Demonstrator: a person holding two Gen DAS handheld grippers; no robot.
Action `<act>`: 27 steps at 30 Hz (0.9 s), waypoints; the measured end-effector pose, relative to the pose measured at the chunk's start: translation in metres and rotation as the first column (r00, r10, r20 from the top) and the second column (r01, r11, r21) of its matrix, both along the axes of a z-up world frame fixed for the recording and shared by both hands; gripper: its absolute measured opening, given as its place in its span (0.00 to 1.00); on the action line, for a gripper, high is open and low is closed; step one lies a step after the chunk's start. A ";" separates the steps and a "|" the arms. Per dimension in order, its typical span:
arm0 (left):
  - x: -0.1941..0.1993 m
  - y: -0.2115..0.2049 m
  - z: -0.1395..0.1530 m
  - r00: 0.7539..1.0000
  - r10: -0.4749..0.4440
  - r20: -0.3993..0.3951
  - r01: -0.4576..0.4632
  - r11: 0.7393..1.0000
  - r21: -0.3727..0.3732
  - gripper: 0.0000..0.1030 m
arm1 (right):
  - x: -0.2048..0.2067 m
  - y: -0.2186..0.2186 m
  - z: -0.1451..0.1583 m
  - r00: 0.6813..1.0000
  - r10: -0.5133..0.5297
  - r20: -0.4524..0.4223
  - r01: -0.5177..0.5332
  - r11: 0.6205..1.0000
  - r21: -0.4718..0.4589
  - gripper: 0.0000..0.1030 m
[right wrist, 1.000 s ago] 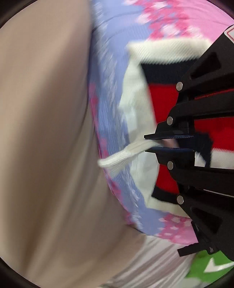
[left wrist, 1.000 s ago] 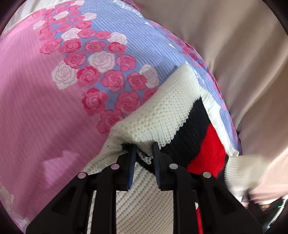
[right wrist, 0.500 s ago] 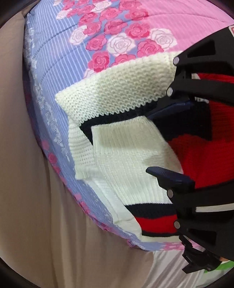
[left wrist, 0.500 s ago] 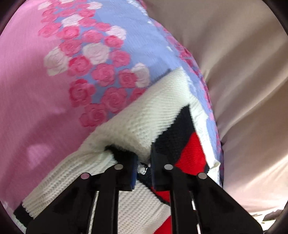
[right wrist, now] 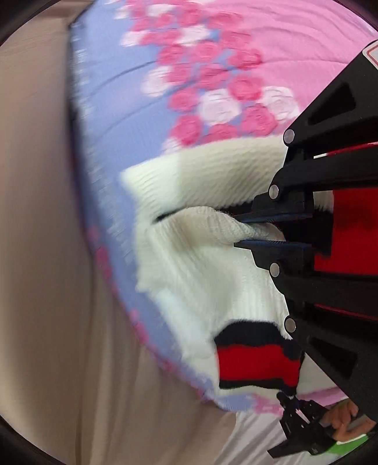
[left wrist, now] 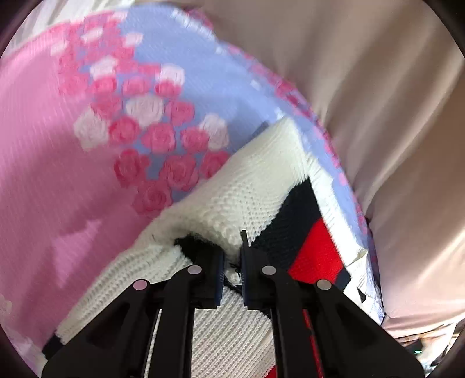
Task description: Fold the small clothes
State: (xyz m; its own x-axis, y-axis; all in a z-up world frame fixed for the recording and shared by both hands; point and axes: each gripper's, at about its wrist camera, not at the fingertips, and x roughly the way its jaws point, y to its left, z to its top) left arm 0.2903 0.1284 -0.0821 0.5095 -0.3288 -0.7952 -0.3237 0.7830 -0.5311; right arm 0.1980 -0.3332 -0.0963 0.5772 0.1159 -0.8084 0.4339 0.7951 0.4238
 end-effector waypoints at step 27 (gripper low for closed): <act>-0.216 0.095 -0.026 0.967 -0.169 -0.190 0.182 0.982 0.052 0.56 | -0.258 0.066 -0.030 0.903 0.291 -0.317 -0.284 0.956 0.067 0.43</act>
State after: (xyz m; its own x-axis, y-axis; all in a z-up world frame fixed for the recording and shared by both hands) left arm 0.0747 0.2230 -0.1086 0.2912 -0.3414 -0.8937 -0.2650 0.8688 -0.4183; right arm -0.0604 -0.2669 -0.1261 0.2269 0.2548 -0.9400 0.3023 0.8991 0.3167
